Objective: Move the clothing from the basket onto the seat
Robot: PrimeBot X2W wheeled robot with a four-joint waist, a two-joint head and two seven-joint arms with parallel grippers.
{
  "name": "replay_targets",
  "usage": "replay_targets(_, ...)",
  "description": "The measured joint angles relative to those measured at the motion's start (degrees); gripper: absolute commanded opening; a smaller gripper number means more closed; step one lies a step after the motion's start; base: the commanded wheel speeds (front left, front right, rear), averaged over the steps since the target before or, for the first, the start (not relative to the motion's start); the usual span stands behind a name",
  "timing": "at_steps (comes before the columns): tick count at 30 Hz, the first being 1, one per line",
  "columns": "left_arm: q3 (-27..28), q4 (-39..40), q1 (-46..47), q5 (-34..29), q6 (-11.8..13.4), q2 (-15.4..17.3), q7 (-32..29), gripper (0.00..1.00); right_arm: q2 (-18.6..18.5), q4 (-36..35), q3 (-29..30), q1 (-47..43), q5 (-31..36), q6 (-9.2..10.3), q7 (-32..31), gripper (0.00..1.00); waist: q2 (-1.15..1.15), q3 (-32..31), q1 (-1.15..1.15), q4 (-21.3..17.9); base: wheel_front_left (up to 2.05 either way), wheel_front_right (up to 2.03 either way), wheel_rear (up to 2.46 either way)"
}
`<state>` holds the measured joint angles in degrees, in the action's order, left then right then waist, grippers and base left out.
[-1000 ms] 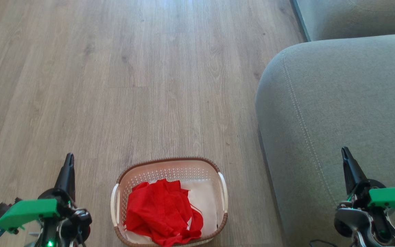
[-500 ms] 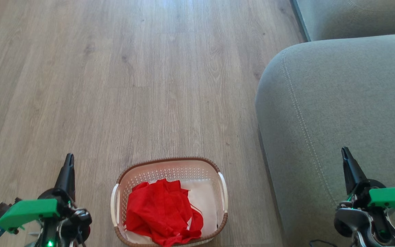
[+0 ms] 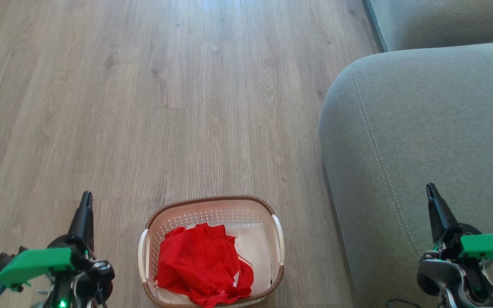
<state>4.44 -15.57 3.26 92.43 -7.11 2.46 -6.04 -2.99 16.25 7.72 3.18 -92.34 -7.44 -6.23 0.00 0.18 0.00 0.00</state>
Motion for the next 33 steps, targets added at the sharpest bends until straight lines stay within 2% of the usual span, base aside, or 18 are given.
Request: replay_targets(33,0.0,0.0,0.0,0.0,0.0,0.0,0.0,0.00,0.0,0.0,0.0,0.0,0.0,0.00,0.0,0.00,0.00,0.0,0.00,0.0,0.00,0.00,0.00)
